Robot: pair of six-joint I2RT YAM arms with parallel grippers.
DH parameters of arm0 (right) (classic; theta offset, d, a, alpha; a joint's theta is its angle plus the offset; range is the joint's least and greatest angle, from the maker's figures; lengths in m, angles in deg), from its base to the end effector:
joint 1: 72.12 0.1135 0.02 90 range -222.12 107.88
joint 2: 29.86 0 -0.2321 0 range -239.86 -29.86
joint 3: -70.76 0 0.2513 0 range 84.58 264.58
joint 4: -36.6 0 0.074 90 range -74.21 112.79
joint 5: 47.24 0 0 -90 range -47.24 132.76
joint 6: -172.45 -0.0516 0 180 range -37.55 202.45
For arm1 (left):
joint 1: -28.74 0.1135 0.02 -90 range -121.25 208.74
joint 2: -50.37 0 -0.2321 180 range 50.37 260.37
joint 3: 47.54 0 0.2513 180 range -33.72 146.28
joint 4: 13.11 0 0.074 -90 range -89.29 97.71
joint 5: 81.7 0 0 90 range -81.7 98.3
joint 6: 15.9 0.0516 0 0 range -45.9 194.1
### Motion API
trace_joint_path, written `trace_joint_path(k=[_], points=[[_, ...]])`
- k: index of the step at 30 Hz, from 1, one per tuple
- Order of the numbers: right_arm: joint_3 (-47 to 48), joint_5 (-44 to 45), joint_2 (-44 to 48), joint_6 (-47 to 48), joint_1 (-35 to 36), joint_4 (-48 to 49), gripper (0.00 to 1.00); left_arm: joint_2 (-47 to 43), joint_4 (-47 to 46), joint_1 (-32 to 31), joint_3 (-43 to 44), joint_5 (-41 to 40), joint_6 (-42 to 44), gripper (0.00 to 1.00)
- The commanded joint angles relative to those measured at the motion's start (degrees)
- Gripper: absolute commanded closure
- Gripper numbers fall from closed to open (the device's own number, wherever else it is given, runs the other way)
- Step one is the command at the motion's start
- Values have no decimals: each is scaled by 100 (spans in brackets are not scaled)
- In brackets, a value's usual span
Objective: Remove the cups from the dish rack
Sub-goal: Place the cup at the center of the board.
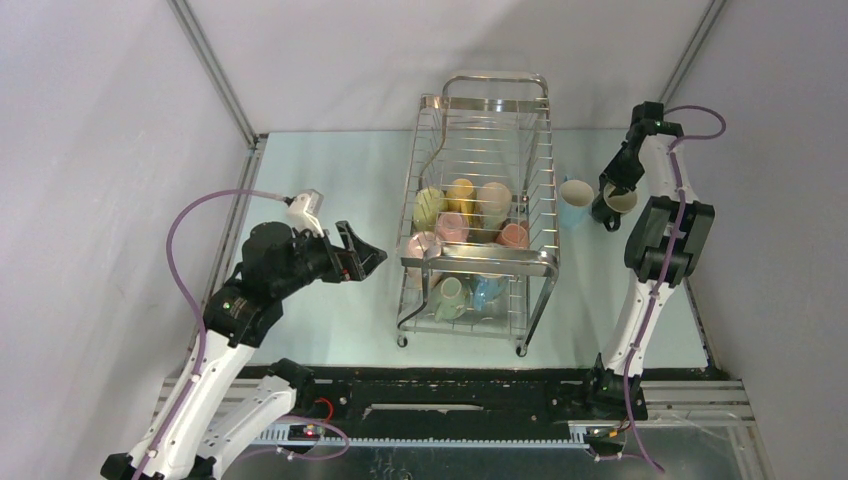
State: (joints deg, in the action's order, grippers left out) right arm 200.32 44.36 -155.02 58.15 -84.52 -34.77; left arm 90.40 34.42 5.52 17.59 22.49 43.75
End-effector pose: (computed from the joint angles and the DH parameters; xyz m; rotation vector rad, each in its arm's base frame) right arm 0.4425 -0.0988 0.2070 0.8697 2.5972 0.0198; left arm 0.1646 -0.0844 0.3221 0.0428 2.0493 -0.8428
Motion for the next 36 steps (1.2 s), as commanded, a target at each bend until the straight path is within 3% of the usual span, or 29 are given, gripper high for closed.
trace_joint_path(k=[1,24,36], points=[[285,42,244,87,54,34,61,-66,-167,37,-154,113,105,0],[56,-1,1240,109,141,85,36,467,-880,27,-227,420,-89,0],[-1300,-789,3067,-206,190,824,31,1056,-1164,-297,-269,165,157,0]])
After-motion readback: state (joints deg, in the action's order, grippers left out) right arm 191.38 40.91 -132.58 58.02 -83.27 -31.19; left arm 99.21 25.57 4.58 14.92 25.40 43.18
